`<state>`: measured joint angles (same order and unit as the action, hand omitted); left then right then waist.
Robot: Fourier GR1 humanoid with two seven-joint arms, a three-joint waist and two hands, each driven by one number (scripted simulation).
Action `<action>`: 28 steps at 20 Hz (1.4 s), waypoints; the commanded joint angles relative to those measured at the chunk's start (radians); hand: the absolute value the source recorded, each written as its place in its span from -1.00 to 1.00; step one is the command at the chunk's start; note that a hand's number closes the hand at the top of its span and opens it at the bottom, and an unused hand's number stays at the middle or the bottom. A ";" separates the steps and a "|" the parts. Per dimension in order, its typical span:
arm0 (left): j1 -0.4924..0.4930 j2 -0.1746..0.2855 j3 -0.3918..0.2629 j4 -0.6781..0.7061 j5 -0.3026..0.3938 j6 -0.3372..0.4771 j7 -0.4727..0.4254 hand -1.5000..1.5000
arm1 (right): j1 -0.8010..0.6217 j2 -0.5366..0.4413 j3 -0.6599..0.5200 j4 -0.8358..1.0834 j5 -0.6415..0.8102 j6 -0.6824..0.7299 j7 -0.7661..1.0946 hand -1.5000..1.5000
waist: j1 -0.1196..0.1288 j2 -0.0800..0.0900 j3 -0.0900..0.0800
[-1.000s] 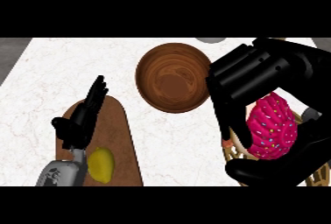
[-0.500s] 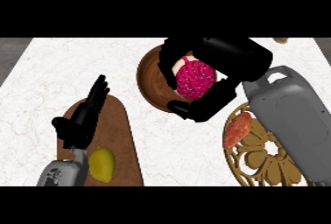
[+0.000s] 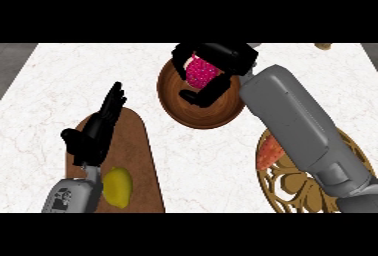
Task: Pick the cupcake from the placemat and place it in the bowl
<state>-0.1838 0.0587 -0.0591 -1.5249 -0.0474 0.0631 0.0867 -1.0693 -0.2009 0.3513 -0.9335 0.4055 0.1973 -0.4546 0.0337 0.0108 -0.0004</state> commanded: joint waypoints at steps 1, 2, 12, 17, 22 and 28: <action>-0.005 -0.005 -0.010 -0.009 -0.003 -0.002 0.035 0.00 | -0.063 0.054 0.018 0.228 0.079 -0.031 -0.106 1.00 | 0.005 0.001 0.000; -0.037 -0.020 -0.014 -0.023 -0.007 0.017 0.067 0.00 | -0.084 0.042 0.014 0.277 0.064 0.023 -0.120 1.00 | 0.012 0.004 0.000; -0.020 0.009 0.028 0.045 0.024 -0.031 -0.030 0.00 | -0.097 0.047 -0.043 0.540 0.018 0.205 -0.395 -1.00 | 0.007 0.008 0.000; 0.097 -0.039 -0.053 -0.053 -0.038 0.020 -0.040 0.00 | -0.136 0.058 -0.186 0.558 -0.118 0.241 -0.402 -1.00 | 0.010 0.000 0.001; 0.024 -0.029 -0.023 0.015 -0.028 0.010 -0.034 0.00 | -0.233 0.040 -0.274 0.635 -0.194 0.316 -0.320 -1.00 | 0.004 0.005 0.000; 0.002 -0.015 -0.003 0.001 -0.010 -0.004 -0.014 0.00 | -0.251 -0.077 -0.315 0.710 -0.243 0.512 -0.267 -1.00 | 0.011 0.010 0.001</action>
<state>-0.1583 0.0412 -0.0729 -1.5373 -0.0617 0.0620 0.0719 -1.3051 -0.2149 0.0694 -0.2757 0.1954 0.5176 -0.6763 0.0434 0.0173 0.0001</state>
